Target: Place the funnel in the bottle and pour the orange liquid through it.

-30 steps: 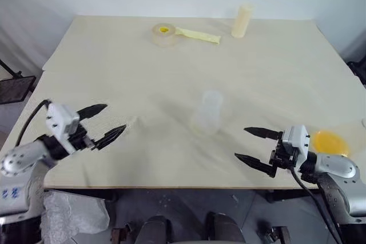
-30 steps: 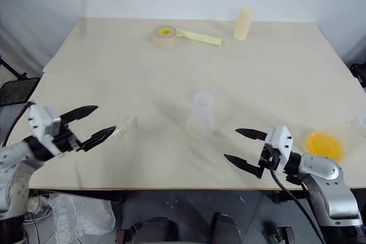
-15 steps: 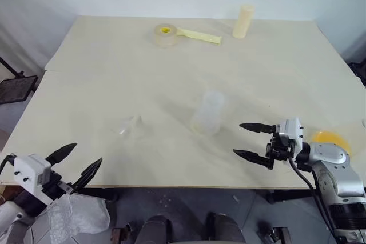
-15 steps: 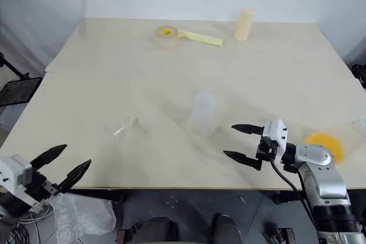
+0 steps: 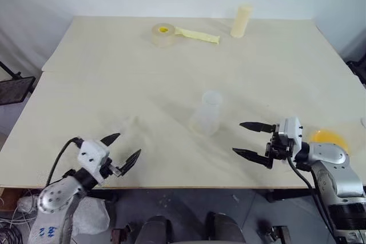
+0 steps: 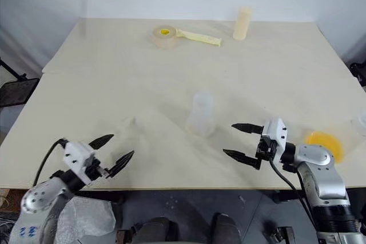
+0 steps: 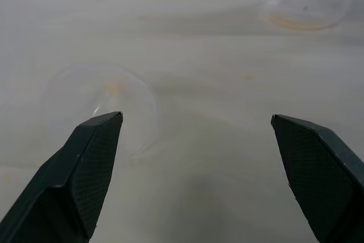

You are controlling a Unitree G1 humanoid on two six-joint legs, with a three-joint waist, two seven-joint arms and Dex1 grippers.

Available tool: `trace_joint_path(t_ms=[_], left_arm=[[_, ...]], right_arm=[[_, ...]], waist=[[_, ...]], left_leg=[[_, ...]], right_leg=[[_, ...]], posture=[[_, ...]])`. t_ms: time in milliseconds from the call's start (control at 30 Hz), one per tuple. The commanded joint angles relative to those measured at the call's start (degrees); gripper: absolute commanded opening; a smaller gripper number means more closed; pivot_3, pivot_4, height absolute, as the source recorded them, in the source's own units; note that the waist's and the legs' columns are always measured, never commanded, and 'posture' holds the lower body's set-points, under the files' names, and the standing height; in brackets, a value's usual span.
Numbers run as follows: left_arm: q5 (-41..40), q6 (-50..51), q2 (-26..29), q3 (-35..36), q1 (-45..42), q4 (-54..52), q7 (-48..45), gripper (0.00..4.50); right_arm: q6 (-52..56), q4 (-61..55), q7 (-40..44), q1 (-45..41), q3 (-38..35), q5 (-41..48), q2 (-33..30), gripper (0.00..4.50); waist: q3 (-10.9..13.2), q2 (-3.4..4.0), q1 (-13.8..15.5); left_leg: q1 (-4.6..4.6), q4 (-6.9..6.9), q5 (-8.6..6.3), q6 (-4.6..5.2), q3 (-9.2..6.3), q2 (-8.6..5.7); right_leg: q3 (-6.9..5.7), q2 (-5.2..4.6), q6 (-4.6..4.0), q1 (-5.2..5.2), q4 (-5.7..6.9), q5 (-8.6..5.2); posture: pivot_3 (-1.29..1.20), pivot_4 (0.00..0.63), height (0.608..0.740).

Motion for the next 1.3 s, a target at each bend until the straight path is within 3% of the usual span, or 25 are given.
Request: trace_joint_path(t_ms=[33,167,267,633,667,1300], left_arm=[[2.94,-4.06,-0.70,-1.47,-2.82,3.36,2.46,4.45],[4.51,-4.26,-1.34,-2.63,-5.70,6.38,4.91,4.45],[4.04,-6.50,-1.36,-3.71,-6.93,8.66,3.63,3.83],[2.00,-6.48,-0.02,-3.16,-8.91,10.11,1.89,0.20],[1.52,-6.31,0.31,-2.78,-8.81,9.91,1.56,0.03],[-14.55,-2.61,9.66,4.95,-17.38,8.31,-10.42,0.03]], right_arm=[[0.19,-3.31,-0.63,1.84,-1.58,0.81,-0.65,4.50],[0.15,-4.36,-1.44,3.16,-2.42,0.91,-0.72,4.50],[-0.38,-4.57,-1.38,4.19,-2.76,0.99,-0.78,4.50],[-2.13,-3.65,-1.23,5.14,-3.24,0.83,-0.63,4.50],[-2.25,-3.57,-1.25,5.10,-3.25,0.79,-0.60,4.50],[-2.53,-3.93,-3.47,2.78,-3.20,1.12,0.02,4.50]], waist=[[0.00,0.00,0.07],[0.00,0.00,0.02],[0.00,0.00,0.01],[0.00,0.00,0.01],[0.00,0.00,0.05],[0.00,0.00,-0.04]], left_leg=[[0.00,0.00,0.00,0.00,0.00,0.00],[0.00,0.00,0.00,0.00,0.02,-0.01],[0.00,0.00,0.00,0.00,0.02,0.00],[0.00,0.01,0.00,0.00,0.02,0.00],[0.00,0.01,0.00,0.00,0.02,0.00],[0.00,0.01,0.01,0.00,0.00,0.00]], right_leg=[[0.00,0.00,0.00,0.00,0.01,0.00],[0.00,-0.01,0.02,0.00,0.00,0.01],[-0.02,0.00,0.02,-0.01,0.01,0.01],[-0.03,-0.01,0.03,-0.01,0.00,0.02],[-0.02,-0.01,0.03,-0.01,0.01,0.02],[-0.05,-0.01,0.03,-0.01,0.02,0.02]], posture=[[0.00,0.150,0.740],[0.00,0.150,0.740],[0.00,0.150,0.740],[0.00,0.150,0.740],[0.00,0.150,0.740],[0.00,0.150,0.740]])
